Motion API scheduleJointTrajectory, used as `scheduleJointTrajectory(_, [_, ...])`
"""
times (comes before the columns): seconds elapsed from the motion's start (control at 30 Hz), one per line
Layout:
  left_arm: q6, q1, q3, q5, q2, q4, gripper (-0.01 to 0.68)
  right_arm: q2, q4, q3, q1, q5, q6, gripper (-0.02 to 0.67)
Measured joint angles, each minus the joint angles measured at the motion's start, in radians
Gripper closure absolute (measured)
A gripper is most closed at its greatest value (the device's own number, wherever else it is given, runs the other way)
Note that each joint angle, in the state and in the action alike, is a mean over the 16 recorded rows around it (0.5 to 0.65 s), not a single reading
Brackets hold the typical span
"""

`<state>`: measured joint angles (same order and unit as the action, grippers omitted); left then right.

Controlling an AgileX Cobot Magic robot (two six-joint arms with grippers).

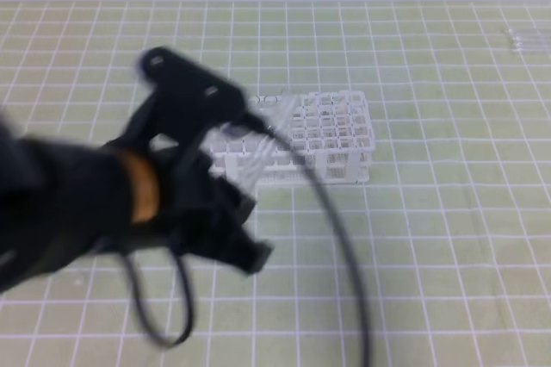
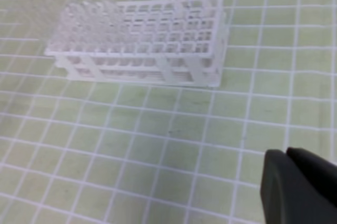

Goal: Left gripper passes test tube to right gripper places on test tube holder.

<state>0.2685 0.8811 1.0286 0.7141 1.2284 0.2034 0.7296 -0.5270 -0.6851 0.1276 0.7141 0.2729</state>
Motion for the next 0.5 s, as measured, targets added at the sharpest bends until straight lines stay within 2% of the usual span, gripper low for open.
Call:
scheduleJointTrajectory(0.3, [0.15,0.0,-0.359,-0.182,-0.401,0.113,0.598,0.118,-0.189,-0.084,0.012,0.001,0.162,0.665])
scheduleJointTrajectory(0.5, [0.332,0.0,-0.554,-0.296,-0.632,0.245,0.598,0.194,-0.266,-0.142,0.087,-0.026,0.229,0.665])
